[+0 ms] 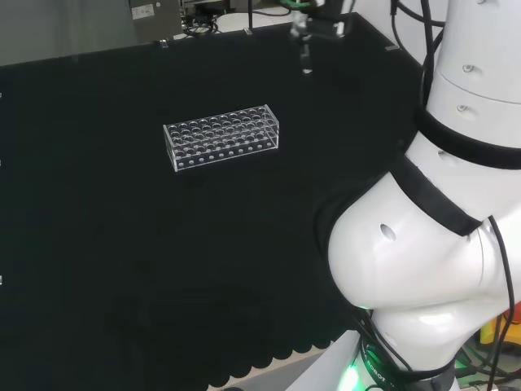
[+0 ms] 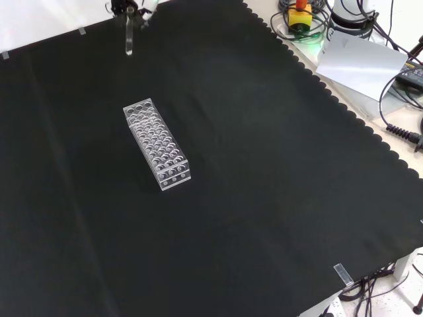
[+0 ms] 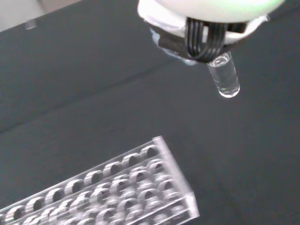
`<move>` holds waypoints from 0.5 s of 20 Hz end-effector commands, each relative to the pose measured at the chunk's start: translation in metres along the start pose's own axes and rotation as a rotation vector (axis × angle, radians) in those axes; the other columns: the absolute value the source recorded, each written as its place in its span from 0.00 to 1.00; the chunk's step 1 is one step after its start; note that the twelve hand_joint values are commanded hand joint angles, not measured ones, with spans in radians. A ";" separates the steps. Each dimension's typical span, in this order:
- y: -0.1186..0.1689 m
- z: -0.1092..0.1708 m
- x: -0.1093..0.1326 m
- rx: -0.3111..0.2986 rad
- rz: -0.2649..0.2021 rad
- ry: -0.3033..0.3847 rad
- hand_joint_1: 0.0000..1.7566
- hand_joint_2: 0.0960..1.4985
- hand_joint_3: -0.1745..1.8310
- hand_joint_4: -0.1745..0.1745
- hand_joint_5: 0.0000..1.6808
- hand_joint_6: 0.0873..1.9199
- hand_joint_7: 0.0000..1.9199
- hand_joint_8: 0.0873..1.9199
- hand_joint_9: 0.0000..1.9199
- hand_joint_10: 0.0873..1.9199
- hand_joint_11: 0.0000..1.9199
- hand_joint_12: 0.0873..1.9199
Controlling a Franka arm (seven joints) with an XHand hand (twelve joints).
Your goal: Put the test tube back in the rack.
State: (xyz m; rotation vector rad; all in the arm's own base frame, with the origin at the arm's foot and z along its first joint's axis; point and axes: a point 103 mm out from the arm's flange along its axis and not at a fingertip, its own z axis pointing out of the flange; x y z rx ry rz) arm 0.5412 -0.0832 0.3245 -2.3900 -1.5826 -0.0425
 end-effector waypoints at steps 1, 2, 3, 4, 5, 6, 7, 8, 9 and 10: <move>-0.003 0.018 0.063 0.027 -0.119 0.049 0.81 0.48 0.29 0.00 0.75 0.14 0.71 0.35 0.67 0.22 0.64 0.39; -0.004 0.020 0.070 0.030 -0.134 0.054 0.81 0.48 0.29 0.00 0.75 0.14 0.71 0.35 0.67 0.22 0.64 0.39; -0.004 0.022 0.078 0.034 -0.147 0.059 0.81 0.48 0.29 0.00 0.75 0.14 0.71 0.35 0.67 0.22 0.64 0.39; -0.004 0.025 0.085 0.039 -0.160 0.062 0.81 0.48 0.29 0.00 0.75 0.14 0.71 0.35 0.67 0.22 0.64 0.39; -0.004 0.028 0.091 0.045 -0.170 0.067 0.81 0.48 0.29 0.00 0.75 0.14 0.71 0.35 0.67 0.22 0.64 0.39; -0.004 0.031 0.097 0.052 -0.178 0.073 0.81 0.48 0.29 0.00 0.75 0.14 0.71 0.35 0.67 0.22 0.64 0.39; -0.004 0.034 0.102 0.058 -0.186 0.077 0.81 0.48 0.29 0.00 0.75 0.14 0.71 0.35 0.67 0.22 0.64 0.39; -0.005 0.037 0.106 0.064 -0.193 0.079 0.81 0.48 0.29 0.00 0.75 0.14 0.71 0.35 0.67 0.22 0.64 0.39; -0.005 0.040 0.111 0.071 -0.201 0.079 0.81 0.48 0.29 0.00 0.75 0.14 0.71 0.35 0.67 0.22 0.64 0.39; -0.006 0.043 0.115 0.077 -0.209 0.078 0.81 0.48 0.29 0.00 0.75 0.14 0.71 0.35 0.67 0.22 0.64 0.39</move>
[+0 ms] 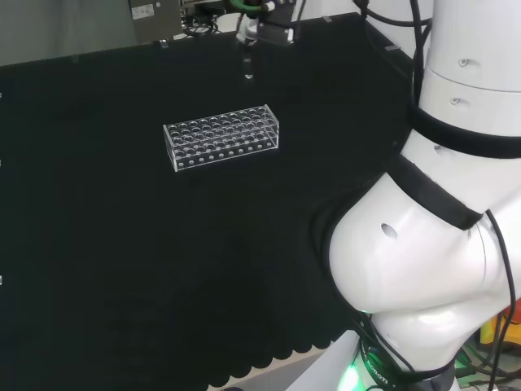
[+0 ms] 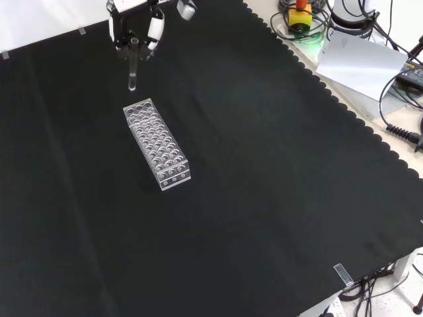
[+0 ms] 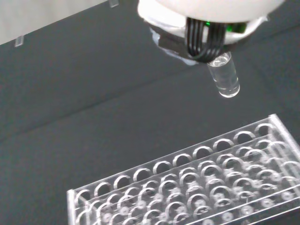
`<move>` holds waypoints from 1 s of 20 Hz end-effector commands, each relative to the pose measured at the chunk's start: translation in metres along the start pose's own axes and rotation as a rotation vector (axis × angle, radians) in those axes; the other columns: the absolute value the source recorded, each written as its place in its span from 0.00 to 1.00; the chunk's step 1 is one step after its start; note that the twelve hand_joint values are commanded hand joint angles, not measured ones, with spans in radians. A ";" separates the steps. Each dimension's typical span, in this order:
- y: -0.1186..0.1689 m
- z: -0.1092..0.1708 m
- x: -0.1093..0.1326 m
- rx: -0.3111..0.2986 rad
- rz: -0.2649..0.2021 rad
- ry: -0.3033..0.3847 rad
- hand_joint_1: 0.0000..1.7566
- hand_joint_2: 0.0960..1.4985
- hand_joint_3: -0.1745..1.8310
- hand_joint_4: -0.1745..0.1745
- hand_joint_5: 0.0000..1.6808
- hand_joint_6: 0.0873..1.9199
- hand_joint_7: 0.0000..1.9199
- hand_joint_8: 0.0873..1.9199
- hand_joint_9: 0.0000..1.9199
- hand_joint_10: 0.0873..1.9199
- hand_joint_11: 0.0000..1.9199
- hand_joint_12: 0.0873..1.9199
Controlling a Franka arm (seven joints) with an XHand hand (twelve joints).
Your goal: Put the test tube back in the rack.
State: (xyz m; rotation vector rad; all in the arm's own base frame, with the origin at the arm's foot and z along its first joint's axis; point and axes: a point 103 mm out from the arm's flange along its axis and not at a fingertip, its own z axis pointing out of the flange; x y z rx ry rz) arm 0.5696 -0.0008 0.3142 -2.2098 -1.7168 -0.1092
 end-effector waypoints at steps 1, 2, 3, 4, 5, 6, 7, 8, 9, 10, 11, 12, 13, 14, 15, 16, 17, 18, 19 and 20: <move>0.002 0.022 0.034 0.039 -0.062 0.018 0.81 0.48 0.29 0.00 0.76 0.14 0.71 0.35 0.67 0.22 0.64 0.39; 0.003 0.025 0.037 0.045 -0.068 0.017 0.81 0.48 0.29 0.00 0.76 0.14 0.71 0.35 0.67 0.22 0.64 0.39; 0.004 0.027 0.041 0.049 -0.073 0.018 0.81 0.48 0.29 0.00 0.76 0.14 0.71 0.35 0.67 0.22 0.64 0.39; 0.004 0.029 0.045 0.053 -0.078 0.021 0.81 0.48 0.29 0.00 0.76 0.14 0.71 0.35 0.67 0.22 0.64 0.39; 0.005 0.031 0.049 0.057 -0.086 0.022 0.81 0.48 0.29 0.00 0.75 0.14 0.71 0.35 0.67 0.22 0.64 0.39; 0.006 0.033 0.052 0.060 -0.094 0.023 0.81 0.48 0.29 0.00 0.76 0.14 0.71 0.35 0.67 0.22 0.64 0.39; 0.006 0.035 0.056 0.064 -0.102 0.023 0.81 0.48 0.29 0.00 0.76 0.14 0.71 0.35 0.67 0.22 0.64 0.39; 0.007 0.036 0.059 0.067 -0.109 0.025 0.81 0.48 0.29 0.00 0.76 0.14 0.71 0.35 0.67 0.22 0.64 0.39; 0.008 0.037 0.063 0.070 -0.116 0.025 0.81 0.48 0.29 0.00 0.75 0.14 0.71 0.35 0.67 0.22 0.64 0.39; 0.008 0.039 0.065 0.073 -0.122 0.025 0.81 0.48 0.29 0.00 0.76 0.14 0.71 0.35 0.67 0.22 0.64 0.39; 0.009 0.040 0.068 0.077 -0.128 0.023 0.81 0.48 0.29 0.00 0.76 0.14 0.71 0.35 0.67 0.22 0.64 0.39; 0.009 0.042 0.071 0.082 -0.135 0.020 0.81 0.48 0.29 0.00 0.76 0.14 0.71 0.35 0.67 0.22 0.64 0.39; 0.010 0.044 0.074 0.086 -0.140 0.018 0.81 0.48 0.29 0.00 0.75 0.14 0.71 0.35 0.67 0.22 0.64 0.39; 0.010 0.046 0.077 0.091 -0.147 0.016 0.81 0.48 0.29 0.00 0.76 0.14 0.71 0.35 0.67 0.22 0.64 0.39; 0.010 0.049 0.079 0.096 -0.153 0.015 0.81 0.48 0.29 0.00 0.76 0.14 0.71 0.35 0.67 0.22 0.64 0.39; 0.011 0.051 0.082 0.100 -0.157 0.014 0.81 0.48 0.29 0.00 0.76 0.14 0.71 0.35 0.67 0.22 0.64 0.39; 0.011 0.054 0.084 0.104 -0.163 0.011 0.81 0.48 0.29 0.00 0.76 0.14 0.71 0.35 0.67 0.22 0.64 0.39; 0.011 0.057 0.087 0.109 -0.169 0.007 0.81 0.48 0.29 0.00 0.76 0.14 0.71 0.35 0.67 0.22 0.64 0.39; 0.012 0.060 0.089 0.114 -0.174 0.004 0.81 0.48 0.29 0.00 0.75 0.14 0.71 0.35 0.67 0.22 0.64 0.39; 0.012 0.063 0.092 0.118 -0.178 0.002 0.81 0.48 0.29 0.00 0.75 0.14 0.71 0.35 0.67 0.22 0.64 0.39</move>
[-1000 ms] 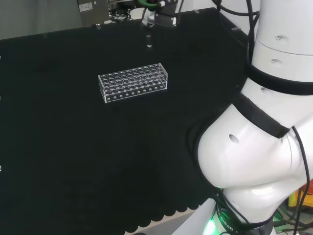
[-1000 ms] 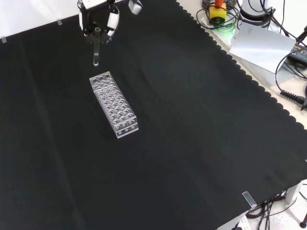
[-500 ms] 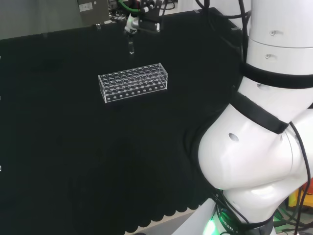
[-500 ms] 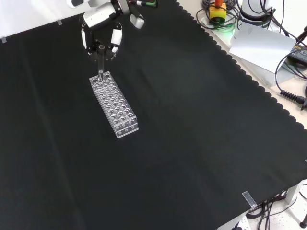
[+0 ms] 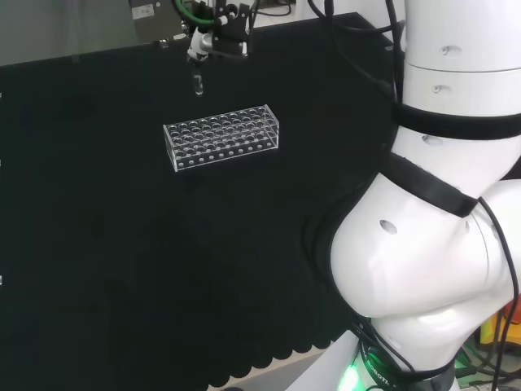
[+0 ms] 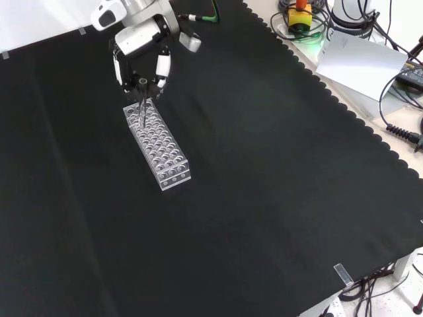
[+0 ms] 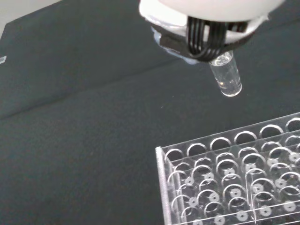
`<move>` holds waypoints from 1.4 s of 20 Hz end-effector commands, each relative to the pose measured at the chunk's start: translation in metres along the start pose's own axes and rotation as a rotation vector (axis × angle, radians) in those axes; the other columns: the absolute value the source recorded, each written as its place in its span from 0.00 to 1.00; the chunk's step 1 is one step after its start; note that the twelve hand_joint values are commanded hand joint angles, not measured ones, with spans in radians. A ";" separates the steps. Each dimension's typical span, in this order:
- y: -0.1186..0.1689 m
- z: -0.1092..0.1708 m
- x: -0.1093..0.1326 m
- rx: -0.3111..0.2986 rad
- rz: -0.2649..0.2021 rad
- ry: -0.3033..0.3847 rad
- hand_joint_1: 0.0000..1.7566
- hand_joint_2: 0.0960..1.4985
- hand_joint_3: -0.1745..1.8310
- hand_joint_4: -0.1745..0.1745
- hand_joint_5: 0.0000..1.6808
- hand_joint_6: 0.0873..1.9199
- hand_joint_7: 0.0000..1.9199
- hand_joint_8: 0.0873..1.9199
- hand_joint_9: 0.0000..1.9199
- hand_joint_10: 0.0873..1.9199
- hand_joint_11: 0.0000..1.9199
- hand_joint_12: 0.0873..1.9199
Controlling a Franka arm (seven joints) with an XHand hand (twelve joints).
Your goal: Put the test tube back in the rack.
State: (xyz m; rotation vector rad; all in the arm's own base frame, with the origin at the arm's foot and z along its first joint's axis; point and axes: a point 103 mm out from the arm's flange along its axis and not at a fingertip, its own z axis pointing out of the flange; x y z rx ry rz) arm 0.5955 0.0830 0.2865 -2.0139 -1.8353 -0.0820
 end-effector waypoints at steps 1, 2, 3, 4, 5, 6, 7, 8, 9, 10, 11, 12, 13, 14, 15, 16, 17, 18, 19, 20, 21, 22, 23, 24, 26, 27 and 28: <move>0.004 0.018 0.016 0.033 -0.034 -0.014 0.81 0.48 0.29 0.00 0.75 0.14 0.71 0.35 0.67 0.22 0.64 0.39; 0.005 0.021 0.017 0.038 -0.037 -0.015 0.81 0.48 0.29 0.00 0.75 0.14 0.71 0.35 0.67 0.22 0.64 0.39; 0.007 0.023 0.019 0.043 -0.040 -0.015 0.81 0.48 0.29 0.00 0.75 0.14 0.71 0.35 0.67 0.22 0.64 0.39; 0.008 0.026 0.020 0.047 -0.041 -0.015 0.81 0.48 0.29 0.00 0.75 0.14 0.71 0.35 0.67 0.22 0.64 0.39; 0.009 0.028 0.021 0.051 -0.043 -0.015 0.81 0.48 0.29 0.00 0.75 0.14 0.71 0.35 0.67 0.22 0.64 0.39; 0.010 0.030 0.021 0.055 -0.046 -0.016 0.81 0.48 0.29 0.00 0.75 0.14 0.71 0.35 0.67 0.22 0.64 0.39; 0.011 0.033 0.023 0.059 -0.048 -0.016 0.81 0.48 0.29 0.00 0.75 0.15 0.71 0.35 0.67 0.22 0.64 0.39; 0.012 0.035 0.024 0.063 -0.049 -0.016 0.81 0.48 0.29 0.00 0.75 0.15 0.71 0.35 0.67 0.22 0.64 0.39; 0.014 0.037 0.025 0.067 -0.050 -0.016 0.81 0.48 0.29 0.00 0.75 0.15 0.71 0.35 0.67 0.22 0.64 0.39; 0.015 0.040 0.026 0.072 -0.052 -0.017 0.81 0.48 0.29 0.00 0.75 0.15 0.71 0.35 0.67 0.22 0.64 0.39; 0.016 0.042 0.027 0.076 -0.055 -0.018 0.81 0.48 0.29 0.00 0.75 0.15 0.71 0.35 0.67 0.22 0.64 0.39; 0.017 0.044 0.029 0.080 -0.058 -0.020 0.81 0.48 0.29 0.00 0.75 0.15 0.71 0.35 0.67 0.22 0.64 0.39; 0.017 0.047 0.030 0.084 -0.061 -0.022 0.81 0.48 0.29 0.00 0.75 0.15 0.72 0.35 0.67 0.22 0.64 0.39; 0.018 0.048 0.031 0.087 -0.063 -0.021 0.81 0.48 0.29 0.00 0.75 0.15 0.72 0.35 0.67 0.22 0.64 0.39; 0.019 0.050 0.032 0.090 -0.065 -0.021 0.81 0.48 0.29 0.00 0.75 0.15 0.72 0.35 0.67 0.22 0.64 0.39; 0.020 0.051 0.033 0.092 -0.066 -0.020 0.81 0.48 0.29 0.00 0.75 0.15 0.72 0.35 0.67 0.22 0.64 0.39; 0.020 0.053 0.034 0.095 -0.069 -0.021 0.81 0.48 0.29 0.00 0.76 0.14 0.72 0.35 0.67 0.22 0.64 0.39; 0.021 0.054 0.035 0.097 -0.070 -0.021 0.81 0.48 0.29 0.00 0.76 0.14 0.72 0.35 0.67 0.22 0.64 0.39; 0.021 0.055 0.036 0.100 -0.071 -0.021 0.81 0.48 0.29 0.00 0.76 0.14 0.72 0.35 0.67 0.22 0.64 0.39; 0.021 0.057 0.036 0.103 -0.071 -0.021 0.81 0.48 0.29 0.00 0.76 0.14 0.72 0.35 0.67 0.22 0.64 0.39; 0.022 0.058 0.036 0.105 -0.072 -0.021 0.81 0.48 0.29 0.00 0.75 0.14 0.72 0.35 0.67 0.22 0.64 0.39; 0.022 0.059 0.036 0.109 -0.071 -0.021 0.81 0.48 0.29 0.00 0.76 0.14 0.72 0.35 0.67 0.22 0.64 0.39; 0.023 0.061 0.036 0.112 -0.070 -0.021 0.81 0.48 0.29 0.00 0.75 0.14 0.72 0.35 0.67 0.22 0.64 0.39; 0.023 0.062 0.035 0.115 -0.070 -0.022 0.81 0.48 0.29 0.00 0.76 0.14 0.72 0.35 0.67 0.22 0.64 0.39; 0.024 0.065 0.035 0.121 -0.068 -0.021 0.81 0.48 0.29 0.00 0.76 0.14 0.72 0.35 0.67 0.22 0.64 0.39; 0.024 0.067 0.034 0.123 -0.067 -0.020 0.81 0.48 0.29 0.00 0.76 0.14 0.72 0.35 0.67 0.22 0.64 0.39; 0.024 0.068 0.034 0.125 -0.066 -0.018 0.81 0.48 0.29 0.00 0.76 0.14 0.72 0.35 0.67 0.22 0.64 0.39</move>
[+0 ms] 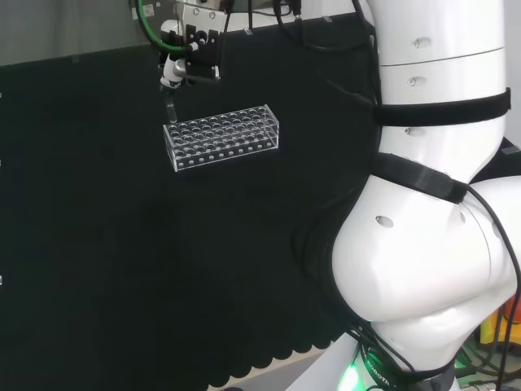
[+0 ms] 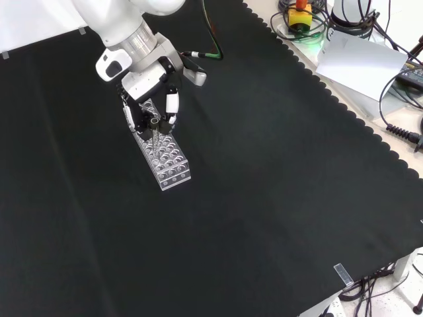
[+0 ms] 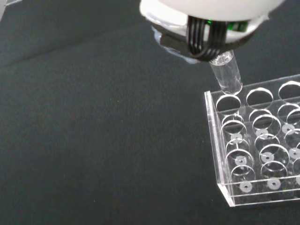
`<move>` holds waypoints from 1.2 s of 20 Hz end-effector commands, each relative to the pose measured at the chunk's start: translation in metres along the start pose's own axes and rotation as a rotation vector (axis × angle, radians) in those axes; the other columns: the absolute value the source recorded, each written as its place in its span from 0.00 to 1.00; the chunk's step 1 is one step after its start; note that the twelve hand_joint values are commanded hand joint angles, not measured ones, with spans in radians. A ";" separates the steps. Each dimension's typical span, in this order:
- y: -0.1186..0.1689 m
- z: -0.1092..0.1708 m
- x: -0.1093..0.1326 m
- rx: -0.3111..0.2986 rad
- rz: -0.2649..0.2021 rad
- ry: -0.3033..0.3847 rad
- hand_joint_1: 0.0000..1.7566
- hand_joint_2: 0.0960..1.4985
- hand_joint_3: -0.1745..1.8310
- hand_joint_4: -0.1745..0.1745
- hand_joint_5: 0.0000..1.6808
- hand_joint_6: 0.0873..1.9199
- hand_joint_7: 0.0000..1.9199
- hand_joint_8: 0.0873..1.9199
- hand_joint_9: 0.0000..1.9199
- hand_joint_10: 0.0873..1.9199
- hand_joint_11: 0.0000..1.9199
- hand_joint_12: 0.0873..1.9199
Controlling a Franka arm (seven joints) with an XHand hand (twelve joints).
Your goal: Put the test tube back in the rack.
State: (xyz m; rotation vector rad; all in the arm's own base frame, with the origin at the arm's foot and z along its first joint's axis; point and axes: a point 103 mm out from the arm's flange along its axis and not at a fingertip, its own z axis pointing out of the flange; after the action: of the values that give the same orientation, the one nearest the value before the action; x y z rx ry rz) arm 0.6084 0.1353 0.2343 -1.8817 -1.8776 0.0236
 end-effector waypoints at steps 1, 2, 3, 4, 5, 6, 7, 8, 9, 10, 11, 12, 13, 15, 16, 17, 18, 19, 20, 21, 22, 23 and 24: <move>0.002 0.006 -0.001 0.014 0.002 0.004 0.81 0.48 0.29 0.00 0.76 0.14 0.72 0.35 0.67 0.22 0.64 0.39; 0.002 0.008 -0.001 0.016 0.003 0.006 0.81 0.48 0.29 0.00 0.76 0.14 0.72 0.35 0.67 0.22 0.64 0.39; 0.002 0.009 -0.001 0.019 0.004 0.006 0.81 0.48 0.29 0.00 0.76 0.14 0.72 0.35 0.67 0.22 0.64 0.39; 0.003 0.010 -0.002 0.022 0.004 0.006 0.81 0.48 0.29 0.00 0.76 0.14 0.72 0.35 0.67 0.22 0.64 0.39; 0.003 0.011 -0.002 0.024 0.004 0.005 0.81 0.48 0.29 0.00 0.76 0.14 0.72 0.35 0.67 0.22 0.64 0.39; 0.004 0.012 -0.002 0.025 0.005 0.006 0.81 0.48 0.29 0.00 0.76 0.14 0.72 0.35 0.67 0.22 0.64 0.39; 0.005 0.013 -0.003 0.028 0.006 0.006 0.81 0.48 0.29 0.00 0.76 0.15 0.72 0.35 0.67 0.22 0.64 0.39; 0.005 0.013 -0.003 0.029 0.007 0.005 0.81 0.48 0.29 0.00 0.76 0.15 0.72 0.35 0.67 0.22 0.64 0.39; 0.006 0.014 -0.004 0.031 0.007 0.003 0.81 0.48 0.29 0.00 0.76 0.15 0.72 0.35 0.67 0.22 0.64 0.39; 0.006 0.014 -0.004 0.029 0.008 0.000 0.81 0.48 0.29 0.00 0.76 0.15 0.72 0.35 0.67 0.22 0.64 0.39; 0.007 0.014 -0.004 0.030 0.010 -0.001 0.81 0.48 0.29 0.00 0.76 0.15 0.72 0.35 0.67 0.22 0.64 0.39; 0.007 0.014 -0.005 0.032 0.013 -0.004 0.81 0.48 0.29 0.00 0.76 0.15 0.72 0.35 0.67 0.22 0.64 0.39; 0.009 0.015 -0.006 0.036 0.015 -0.003 0.81 0.48 0.29 0.00 0.76 0.15 0.72 0.35 0.67 0.22 0.64 0.39; 0.015 0.017 -0.009 0.041 0.018 -0.003 0.81 0.48 0.29 0.00 0.76 0.15 0.72 0.35 0.67 0.22 0.64 0.39; 0.018 0.019 -0.010 0.042 0.019 -0.005 0.81 0.48 0.29 0.00 0.76 0.15 0.72 0.35 0.67 0.22 0.64 0.39; 0.019 0.020 -0.011 0.042 0.019 -0.007 0.81 0.48 0.29 0.00 0.76 0.15 0.72 0.35 0.67 0.22 0.64 0.39; 0.020 0.021 -0.012 0.043 0.020 -0.007 0.81 0.48 0.29 0.00 0.76 0.15 0.72 0.35 0.67 0.22 0.64 0.39; 0.021 0.022 -0.013 0.044 0.021 -0.008 0.81 0.48 0.29 0.00 0.76 0.15 0.72 0.35 0.67 0.22 0.64 0.39; 0.023 0.023 -0.013 0.046 0.022 -0.009 0.81 0.48 0.29 0.00 0.76 0.15 0.72 0.35 0.67 0.22 0.64 0.39; 0.024 0.024 -0.014 0.048 0.023 -0.010 0.81 0.48 0.29 0.00 0.76 0.15 0.72 0.35 0.67 0.22 0.64 0.39; 0.024 0.024 -0.014 0.049 0.025 -0.011 0.81 0.48 0.29 0.00 0.76 0.15 0.72 0.35 0.67 0.22 0.64 0.39; 0.025 0.025 -0.014 0.052 0.027 -0.012 0.81 0.48 0.29 0.00 0.76 0.15 0.72 0.35 0.67 0.22 0.64 0.39; 0.026 0.026 -0.015 0.056 0.029 -0.013 0.81 0.48 0.29 0.00 0.76 0.15 0.72 0.35 0.67 0.22 0.64 0.39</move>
State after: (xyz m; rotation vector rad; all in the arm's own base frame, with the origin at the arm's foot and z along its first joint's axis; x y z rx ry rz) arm 0.6222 0.1322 0.2021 -1.8738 -1.8459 0.0786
